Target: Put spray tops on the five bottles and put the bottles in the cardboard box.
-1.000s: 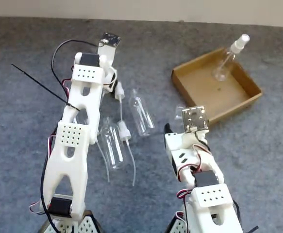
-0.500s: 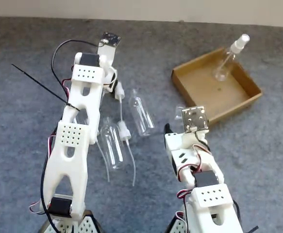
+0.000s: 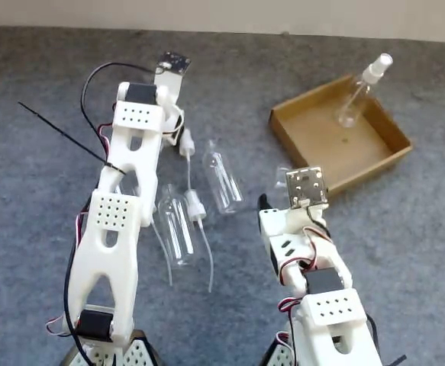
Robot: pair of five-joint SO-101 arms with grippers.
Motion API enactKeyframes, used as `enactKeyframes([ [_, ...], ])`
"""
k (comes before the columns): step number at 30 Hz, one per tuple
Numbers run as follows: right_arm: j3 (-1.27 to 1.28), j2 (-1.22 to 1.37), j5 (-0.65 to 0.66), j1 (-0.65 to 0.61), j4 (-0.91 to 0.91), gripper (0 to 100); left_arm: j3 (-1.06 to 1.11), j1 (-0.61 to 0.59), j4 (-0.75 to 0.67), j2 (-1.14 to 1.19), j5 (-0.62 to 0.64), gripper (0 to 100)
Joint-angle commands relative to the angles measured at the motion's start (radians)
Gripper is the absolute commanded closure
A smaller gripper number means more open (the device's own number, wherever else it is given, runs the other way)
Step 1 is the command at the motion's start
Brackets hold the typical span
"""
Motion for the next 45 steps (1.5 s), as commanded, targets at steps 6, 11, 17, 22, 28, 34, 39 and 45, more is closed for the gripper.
enactKeyframes([
  [6,-0.008,-0.021,0.009,0.012,-0.024,88.1,-0.088,-0.01,0.026,-0.024,-0.009,96],
  [11,-0.008,-0.021,0.009,0.012,-0.024,88.1,-0.151,-0.027,0.06,-0.027,-0.009,96],
  [17,-0.008,-0.021,0.009,-0.054,-0.024,88.1,-0.229,-0.031,0.146,-0.104,-0.009,100],
  [22,-0.01,-0.022,0.006,-0.102,-0.025,88.1,-0.223,-0.031,0.149,-0.193,-0.008,100],
  [28,-0.013,-0.022,0.009,-0.119,-0.025,88.1,-0.216,-0.015,0.152,-0.329,-0.005,99],
  [34,-0.004,-0.019,0.009,-0.131,-0.165,88.2,-0.065,0.008,0.152,-0.512,-0.003,100],
  [39,0.073,-0.021,0.006,-0.136,-0.277,88.5,0.219,0.042,0.147,-0.745,-0.009,99],
  [45,0.096,-0.021,0.005,-0.136,-0.412,88.5,0.358,0.127,0.144,-0.941,-0.008,99],
])
